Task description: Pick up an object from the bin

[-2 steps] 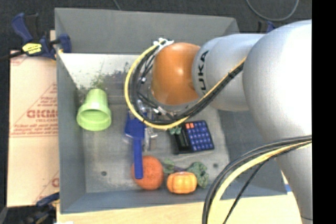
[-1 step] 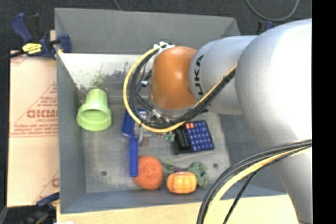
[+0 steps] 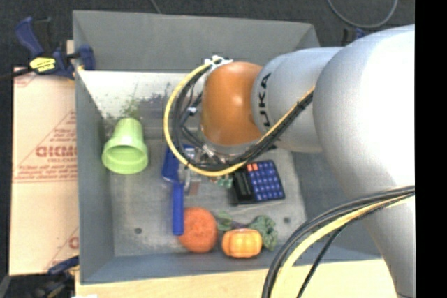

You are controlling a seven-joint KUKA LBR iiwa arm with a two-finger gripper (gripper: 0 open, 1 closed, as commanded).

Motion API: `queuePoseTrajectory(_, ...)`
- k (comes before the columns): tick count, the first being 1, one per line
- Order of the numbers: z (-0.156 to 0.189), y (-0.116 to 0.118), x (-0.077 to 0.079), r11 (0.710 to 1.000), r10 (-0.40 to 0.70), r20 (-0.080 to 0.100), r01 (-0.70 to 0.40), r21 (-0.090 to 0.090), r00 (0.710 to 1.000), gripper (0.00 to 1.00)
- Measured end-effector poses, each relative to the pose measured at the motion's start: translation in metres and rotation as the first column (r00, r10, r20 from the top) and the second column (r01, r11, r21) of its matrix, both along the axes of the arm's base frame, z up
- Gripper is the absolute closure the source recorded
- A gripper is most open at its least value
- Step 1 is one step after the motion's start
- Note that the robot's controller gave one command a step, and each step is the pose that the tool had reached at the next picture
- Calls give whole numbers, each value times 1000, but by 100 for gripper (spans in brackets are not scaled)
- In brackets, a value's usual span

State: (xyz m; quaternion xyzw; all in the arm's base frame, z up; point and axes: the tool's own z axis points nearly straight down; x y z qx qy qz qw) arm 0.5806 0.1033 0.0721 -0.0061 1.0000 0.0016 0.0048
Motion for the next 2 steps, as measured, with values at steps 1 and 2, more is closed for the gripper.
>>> queuePoseTrajectory(1,19,-1,-2,1000,0,-6,0,-1,1000,100)
queuePoseTrajectory(2,54,0,0,1000,0,-1,0,0,1000,100)
